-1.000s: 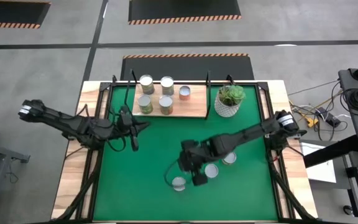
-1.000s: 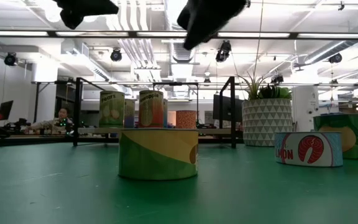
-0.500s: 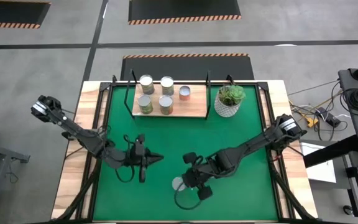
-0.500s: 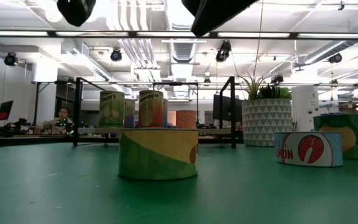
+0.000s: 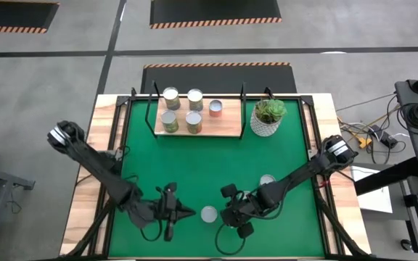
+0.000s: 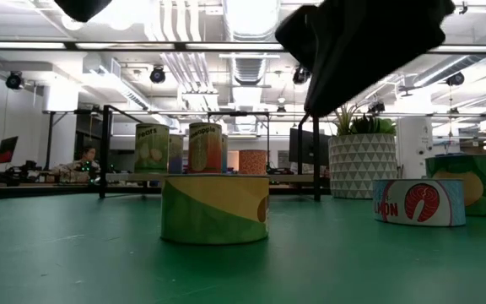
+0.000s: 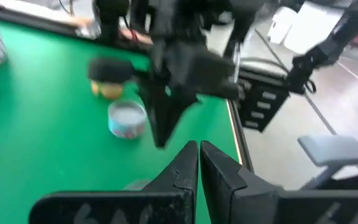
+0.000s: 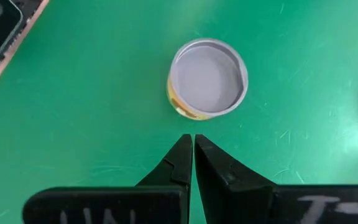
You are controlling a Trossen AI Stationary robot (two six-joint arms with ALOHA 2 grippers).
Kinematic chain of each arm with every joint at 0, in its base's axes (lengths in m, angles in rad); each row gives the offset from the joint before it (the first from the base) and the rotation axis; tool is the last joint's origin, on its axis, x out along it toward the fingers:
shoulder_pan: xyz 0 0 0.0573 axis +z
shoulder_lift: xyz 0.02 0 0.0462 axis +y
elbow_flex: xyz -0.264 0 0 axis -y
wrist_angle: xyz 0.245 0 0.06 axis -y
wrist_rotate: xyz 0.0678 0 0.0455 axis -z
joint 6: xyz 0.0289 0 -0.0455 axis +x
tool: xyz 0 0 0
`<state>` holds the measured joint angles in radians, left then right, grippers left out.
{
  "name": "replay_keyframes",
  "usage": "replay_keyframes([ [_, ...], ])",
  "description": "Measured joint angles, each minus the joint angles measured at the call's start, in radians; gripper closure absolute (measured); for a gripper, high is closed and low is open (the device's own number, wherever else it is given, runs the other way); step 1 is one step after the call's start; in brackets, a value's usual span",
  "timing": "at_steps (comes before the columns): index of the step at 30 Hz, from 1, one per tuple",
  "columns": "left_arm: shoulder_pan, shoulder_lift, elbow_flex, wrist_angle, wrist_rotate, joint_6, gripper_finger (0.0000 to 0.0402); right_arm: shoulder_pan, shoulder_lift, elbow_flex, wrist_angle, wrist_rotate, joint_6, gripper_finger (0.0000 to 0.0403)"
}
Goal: Pick and place cans onto a shelf
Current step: Put the canned peach on the shelf
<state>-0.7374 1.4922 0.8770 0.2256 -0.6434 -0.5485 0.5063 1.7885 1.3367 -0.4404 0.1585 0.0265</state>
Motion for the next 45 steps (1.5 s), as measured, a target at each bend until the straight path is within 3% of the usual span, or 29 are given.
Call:
replay_keyframes([
  [7, -0.033, 0.153, 0.043, -0.018, 0.007, -0.085, 0.0402, 0.000, 0.000, -0.023, 0.017, 0.002, 0.012, 0.0392],
  [11, -0.032, 0.216, 0.067, -0.024, 0.038, -0.105, 0.0402, -0.003, 0.000, -0.025, 0.042, 0.001, 0.016, 0.0365],
  [19, -0.034, 0.265, 0.080, -0.062, 0.058, -0.174, 0.0402, -0.003, 0.000, -0.029, 0.119, 0.005, 0.036, 0.0225],
  [27, -0.034, 0.296, 0.078, -0.071, 0.059, -0.194, 0.0402, -0.008, 0.001, -0.046, 0.109, 0.093, 0.008, 0.0081],
  [31, -0.034, 0.297, 0.078, -0.071, 0.059, -0.194, 0.0402, -0.008, -0.005, -0.013, -0.067, 0.097, 0.044, 0.0049],
  [38, -0.033, 0.297, 0.077, -0.070, 0.059, -0.194, 0.0402, -0.003, -0.038, 0.060, -0.576, 0.046, 0.277, 0.0044],
  [42, -0.033, 0.297, 0.077, -0.070, 0.058, -0.194, 0.0402, 0.004, -0.088, 0.017, -0.729, 0.043, 0.359, 0.0044],
  [45, -0.033, 0.297, 0.077, -0.068, 0.058, -0.194, 0.0402, 0.002, -0.156, -0.056, -0.744, 0.044, 0.409, 0.0044],
])
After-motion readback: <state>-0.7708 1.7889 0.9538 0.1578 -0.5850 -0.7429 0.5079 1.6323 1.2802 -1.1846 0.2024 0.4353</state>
